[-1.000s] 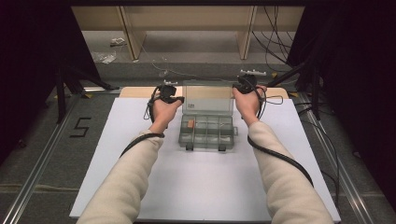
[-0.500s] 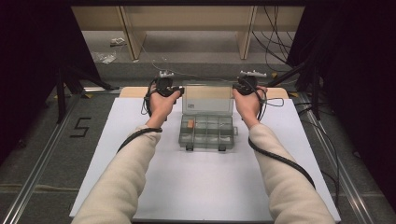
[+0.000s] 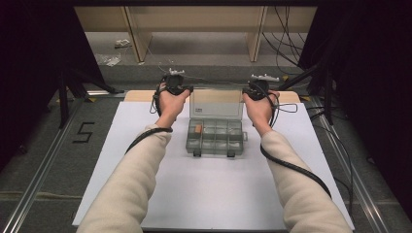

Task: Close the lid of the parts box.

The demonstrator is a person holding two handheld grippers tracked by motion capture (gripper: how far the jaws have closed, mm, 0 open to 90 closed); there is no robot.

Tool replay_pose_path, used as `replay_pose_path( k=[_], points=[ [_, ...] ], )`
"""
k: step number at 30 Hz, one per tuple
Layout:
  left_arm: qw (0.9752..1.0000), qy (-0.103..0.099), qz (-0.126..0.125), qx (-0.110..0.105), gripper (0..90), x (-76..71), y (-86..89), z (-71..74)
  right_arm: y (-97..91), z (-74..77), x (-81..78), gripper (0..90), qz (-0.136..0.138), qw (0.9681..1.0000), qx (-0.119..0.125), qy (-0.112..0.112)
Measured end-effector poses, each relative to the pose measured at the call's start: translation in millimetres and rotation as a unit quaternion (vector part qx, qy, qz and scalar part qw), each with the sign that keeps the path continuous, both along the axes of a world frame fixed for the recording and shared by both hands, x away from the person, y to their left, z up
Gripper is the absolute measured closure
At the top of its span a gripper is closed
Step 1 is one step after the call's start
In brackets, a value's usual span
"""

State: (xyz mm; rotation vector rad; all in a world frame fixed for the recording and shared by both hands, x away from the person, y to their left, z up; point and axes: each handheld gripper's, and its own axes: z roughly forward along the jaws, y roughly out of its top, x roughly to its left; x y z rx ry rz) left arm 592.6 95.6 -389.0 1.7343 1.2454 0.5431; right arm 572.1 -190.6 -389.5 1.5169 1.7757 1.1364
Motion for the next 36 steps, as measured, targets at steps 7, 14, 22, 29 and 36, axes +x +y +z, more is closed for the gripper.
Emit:
replay_pose_path(
  k=[7,14,22,29,36],
  points=[
    [1.0,-0.005,0.002,0.009,86.1,-5.0,-0.1,2.2,-0.1,0.9,-4.3,87.8,0.002,1.0,-0.002,-0.003],
    [0.9999,-0.008,-0.002,0.013,86.4,-11.6,1.0,3.8,0.1,2.6,-10.6,87.8,0.005,0.9999,-0.005,-0.008],
    [0.9996,-0.017,-0.004,0.021,86.6,-21.4,1.1,5.6,-0.3,4.6,-19.8,87.8,0.011,0.9998,-0.01,-0.013],
    [0.9994,-0.023,-0.008,0.025,86.6,-30.0,2.2,6.5,-0.4,6.4,-27.4,87.8,0.015,0.9997,-0.015,-0.014],
    [0.9991,-0.03,-0.009,0.03,86.7,-39.0,2.3,7.2,-0.6,7.4,-36.5,87.7,0.021,0.9994,-0.021,-0.019]
  ],
)
